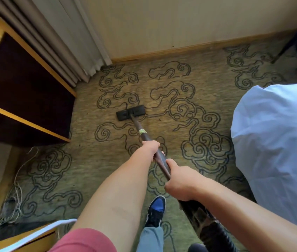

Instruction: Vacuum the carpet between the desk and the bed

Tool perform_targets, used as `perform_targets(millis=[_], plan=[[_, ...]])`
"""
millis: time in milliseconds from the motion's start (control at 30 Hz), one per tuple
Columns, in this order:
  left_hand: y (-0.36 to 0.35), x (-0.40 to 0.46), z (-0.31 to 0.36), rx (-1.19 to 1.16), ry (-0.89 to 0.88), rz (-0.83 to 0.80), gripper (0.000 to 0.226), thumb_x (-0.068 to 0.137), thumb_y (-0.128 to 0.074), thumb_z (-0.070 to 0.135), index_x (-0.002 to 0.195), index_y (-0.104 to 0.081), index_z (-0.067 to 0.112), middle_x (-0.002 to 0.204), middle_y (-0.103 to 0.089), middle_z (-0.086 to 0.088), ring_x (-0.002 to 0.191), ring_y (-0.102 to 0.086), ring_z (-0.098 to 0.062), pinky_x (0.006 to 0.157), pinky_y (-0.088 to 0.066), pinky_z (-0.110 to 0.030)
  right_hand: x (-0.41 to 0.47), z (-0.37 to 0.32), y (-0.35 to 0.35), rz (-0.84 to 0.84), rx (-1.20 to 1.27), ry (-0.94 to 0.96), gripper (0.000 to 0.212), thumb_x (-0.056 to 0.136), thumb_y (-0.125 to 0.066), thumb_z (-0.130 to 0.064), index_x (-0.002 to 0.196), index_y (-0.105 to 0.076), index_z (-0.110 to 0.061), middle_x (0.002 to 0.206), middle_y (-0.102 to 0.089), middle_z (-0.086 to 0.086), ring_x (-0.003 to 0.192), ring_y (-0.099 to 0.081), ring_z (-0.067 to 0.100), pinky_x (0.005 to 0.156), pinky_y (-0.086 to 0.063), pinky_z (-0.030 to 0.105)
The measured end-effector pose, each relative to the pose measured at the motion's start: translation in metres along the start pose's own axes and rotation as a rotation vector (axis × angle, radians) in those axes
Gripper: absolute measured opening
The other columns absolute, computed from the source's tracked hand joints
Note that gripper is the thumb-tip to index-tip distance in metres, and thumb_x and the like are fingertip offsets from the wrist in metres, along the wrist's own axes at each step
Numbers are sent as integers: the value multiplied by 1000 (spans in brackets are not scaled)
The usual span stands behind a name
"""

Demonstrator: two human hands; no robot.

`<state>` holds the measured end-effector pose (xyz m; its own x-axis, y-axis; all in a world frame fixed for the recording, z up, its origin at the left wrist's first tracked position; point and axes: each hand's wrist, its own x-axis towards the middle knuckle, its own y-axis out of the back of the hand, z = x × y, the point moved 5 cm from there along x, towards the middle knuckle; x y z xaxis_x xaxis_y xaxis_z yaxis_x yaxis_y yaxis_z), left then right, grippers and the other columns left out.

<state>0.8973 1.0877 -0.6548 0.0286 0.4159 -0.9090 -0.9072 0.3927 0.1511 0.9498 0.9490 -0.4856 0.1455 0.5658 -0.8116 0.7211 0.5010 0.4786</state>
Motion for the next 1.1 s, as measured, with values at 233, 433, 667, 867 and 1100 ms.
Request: perform_targets(millis=[233, 433, 667, 867, 1100], plan=[[-39, -58, -103, -25, 27, -1, 55, 100, -49, 15, 151, -28, 12, 133, -60, -20, 72, -63, -27, 87, -53, -44, -78, 66, -60, -1, -61, -3, 68, 82, -50, -22, 145, -25, -27, 99, -58, 7, 92, -62, 30, 85, -55, 38], [-56, -116, -152, 60, 98, -41, 48, 105, -39, 24, 151, -28, 13, 144, -54, -11, 128, -55, -28, 99, -43, -36, -125, 96, -87, -3, -80, 1, 68, 85, -51, -23, 148, -25, -20, 115, -62, 13, 101, -61, 32, 79, -48, 33], [-49, -151, -212, 28, 60, -19, 50, 103, -41, 17, 151, -31, 9, 137, -57, -18, 75, -63, -28, 75, -51, -40, -179, 105, -136, 4, -49, -22, 64, 84, -53, -25, 144, -31, -20, 118, -63, 14, 107, -62, 33, 83, -47, 33], [-19, -186, -266, 130, 35, -13, 40, 100, -44, 18, 136, -44, 0, 128, -61, -17, 87, -61, -31, 86, -48, -35, -220, 94, -194, -10, -81, -66, 72, 83, -52, -20, 150, -23, -19, 121, -62, 14, 110, -61, 34, 86, -48, 33], [13, -210, -313, 49, 32, -38, 38, 100, -42, 14, 134, -50, 0, 120, -68, -19, 113, -66, -33, 101, -51, -47, -248, 68, -250, 17, -194, -80, 80, 81, -52, -21, 153, -17, -17, 122, -62, 13, 111, -61, 33, 91, -52, 37]])
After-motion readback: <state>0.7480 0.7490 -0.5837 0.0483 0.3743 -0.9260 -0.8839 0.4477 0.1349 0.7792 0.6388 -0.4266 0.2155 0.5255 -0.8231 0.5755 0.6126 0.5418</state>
